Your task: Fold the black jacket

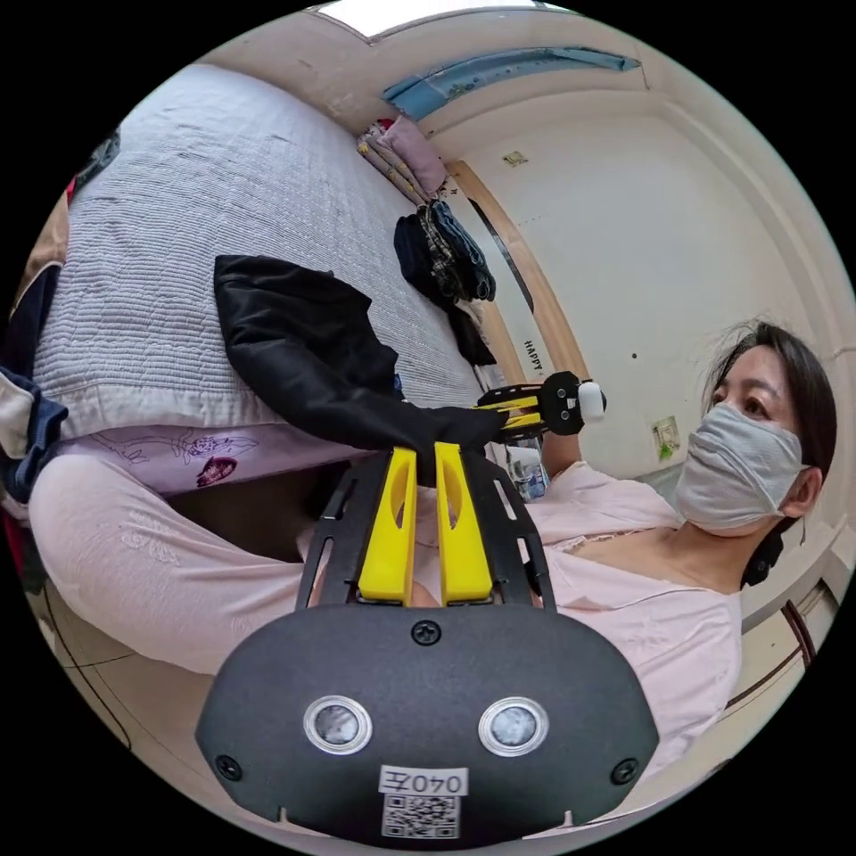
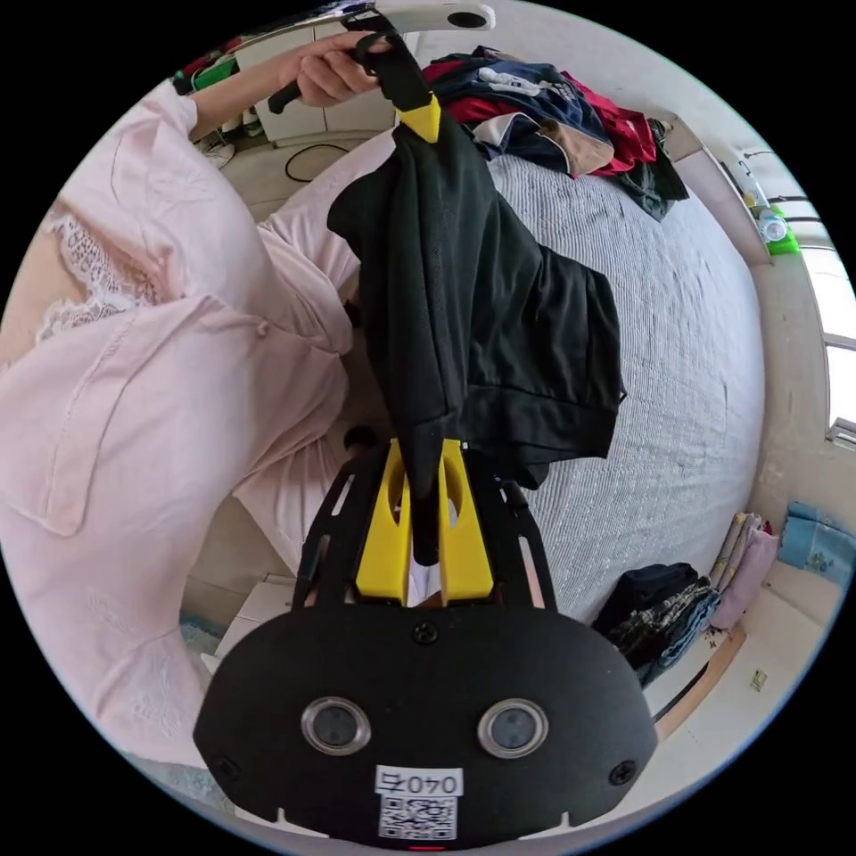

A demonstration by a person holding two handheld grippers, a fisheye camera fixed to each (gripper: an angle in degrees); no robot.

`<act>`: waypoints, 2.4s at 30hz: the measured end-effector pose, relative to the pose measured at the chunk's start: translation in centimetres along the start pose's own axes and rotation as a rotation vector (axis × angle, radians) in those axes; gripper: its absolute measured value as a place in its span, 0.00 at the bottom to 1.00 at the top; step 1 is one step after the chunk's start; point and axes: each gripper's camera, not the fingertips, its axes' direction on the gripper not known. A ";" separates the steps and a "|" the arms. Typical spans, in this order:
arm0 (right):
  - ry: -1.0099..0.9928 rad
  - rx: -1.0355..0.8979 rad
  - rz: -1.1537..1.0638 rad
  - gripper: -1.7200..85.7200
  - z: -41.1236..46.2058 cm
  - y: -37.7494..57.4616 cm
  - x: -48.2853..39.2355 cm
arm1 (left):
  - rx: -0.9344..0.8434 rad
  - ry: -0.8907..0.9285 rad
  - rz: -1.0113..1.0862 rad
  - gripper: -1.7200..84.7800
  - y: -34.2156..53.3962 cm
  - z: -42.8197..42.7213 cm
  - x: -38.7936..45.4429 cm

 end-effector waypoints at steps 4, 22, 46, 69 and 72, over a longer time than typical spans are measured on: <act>-0.091 -0.046 0.031 0.07 -3.2 -0.7 10.7 | 0.008 0.028 -0.093 0.01 -4.6 -0.1 -1.3; -0.410 -0.159 0.297 0.07 5.5 -4.9 36.1 | 0.075 -0.113 -0.260 0.01 -24.1 5.6 -11.4; -0.094 0.390 0.574 0.01 8.3 -7.6 16.1 | 0.096 -0.852 0.344 0.04 -7.2 28.8 4.0; 0.157 0.195 0.976 0.01 23.1 3.7 -12.2 | 0.169 -1.323 0.395 0.02 6.3 44.7 2.7; 0.082 0.202 0.969 0.01 24.9 4.4 -11.9 | 0.056 -1.340 0.426 0.02 4.9 46.0 3.1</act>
